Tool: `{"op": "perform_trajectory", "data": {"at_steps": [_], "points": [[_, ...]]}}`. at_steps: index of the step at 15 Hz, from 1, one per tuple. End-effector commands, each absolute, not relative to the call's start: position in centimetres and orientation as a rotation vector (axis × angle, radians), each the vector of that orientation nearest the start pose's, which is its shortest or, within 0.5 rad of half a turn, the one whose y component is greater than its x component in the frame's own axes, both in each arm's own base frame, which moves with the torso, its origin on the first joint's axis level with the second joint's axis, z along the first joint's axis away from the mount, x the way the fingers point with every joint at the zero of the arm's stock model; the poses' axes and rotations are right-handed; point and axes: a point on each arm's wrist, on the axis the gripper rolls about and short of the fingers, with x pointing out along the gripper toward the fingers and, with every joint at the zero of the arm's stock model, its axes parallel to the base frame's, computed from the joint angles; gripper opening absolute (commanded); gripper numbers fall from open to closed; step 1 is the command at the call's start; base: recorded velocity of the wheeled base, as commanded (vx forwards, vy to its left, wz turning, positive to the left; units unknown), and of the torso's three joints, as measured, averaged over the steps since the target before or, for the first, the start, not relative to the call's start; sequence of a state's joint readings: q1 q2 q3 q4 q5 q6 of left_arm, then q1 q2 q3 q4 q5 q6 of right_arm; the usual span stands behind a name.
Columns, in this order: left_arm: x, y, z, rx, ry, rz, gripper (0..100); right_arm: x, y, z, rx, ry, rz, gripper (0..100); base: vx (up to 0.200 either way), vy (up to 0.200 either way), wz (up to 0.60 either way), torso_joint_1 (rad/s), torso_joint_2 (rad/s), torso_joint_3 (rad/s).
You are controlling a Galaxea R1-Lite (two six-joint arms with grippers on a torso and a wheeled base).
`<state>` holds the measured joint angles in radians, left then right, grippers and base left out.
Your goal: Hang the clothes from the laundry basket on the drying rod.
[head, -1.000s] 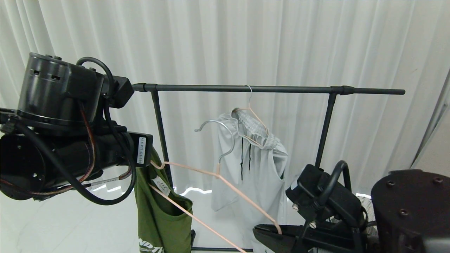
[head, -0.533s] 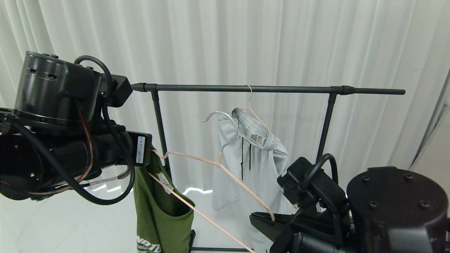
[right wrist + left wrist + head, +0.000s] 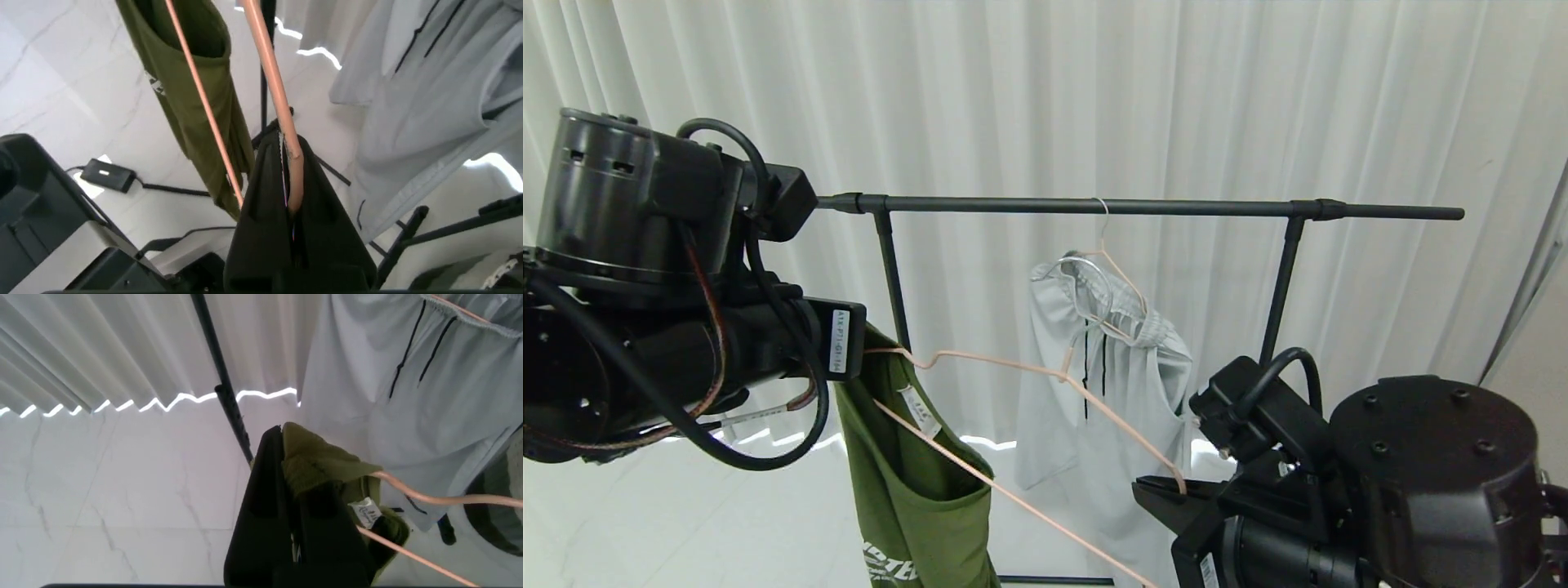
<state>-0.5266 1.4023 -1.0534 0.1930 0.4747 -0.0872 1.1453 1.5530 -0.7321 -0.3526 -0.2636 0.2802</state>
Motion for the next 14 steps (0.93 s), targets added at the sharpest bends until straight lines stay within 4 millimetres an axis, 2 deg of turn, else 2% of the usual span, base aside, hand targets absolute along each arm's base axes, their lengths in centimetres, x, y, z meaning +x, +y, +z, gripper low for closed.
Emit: {"op": "perform_trajectory", "data": {"at_steps": [1,5,10,14], "points": [[20.1,-10.4,25.5,0.177,0.478,-0.022,0,11.2,22.8,18.2,-0.050,0.482,0.795,0,0.000,0.000,0.00,0.000,0.00,0.000],[19.9,-11.3,25.1,0.202,0.480,-0.019,0,11.3,22.3,18.8,-0.039,0.466,0.774,0,0.000,0.000,0.00,0.000,0.00,0.000],[18.5,-13.2,25.4,0.182,0.461,-0.114,0,10.8,23.6,18.4,-0.043,0.462,0.811,0,0.000,0.000,0.00,0.000,0.00,0.000],[17.6,-13.8,25.7,0.180,0.447,-0.160,0,10.7,24.4,17.8,-0.054,0.472,0.835,0,0.000,0.000,0.00,0.000,0.00,0.000]]}}
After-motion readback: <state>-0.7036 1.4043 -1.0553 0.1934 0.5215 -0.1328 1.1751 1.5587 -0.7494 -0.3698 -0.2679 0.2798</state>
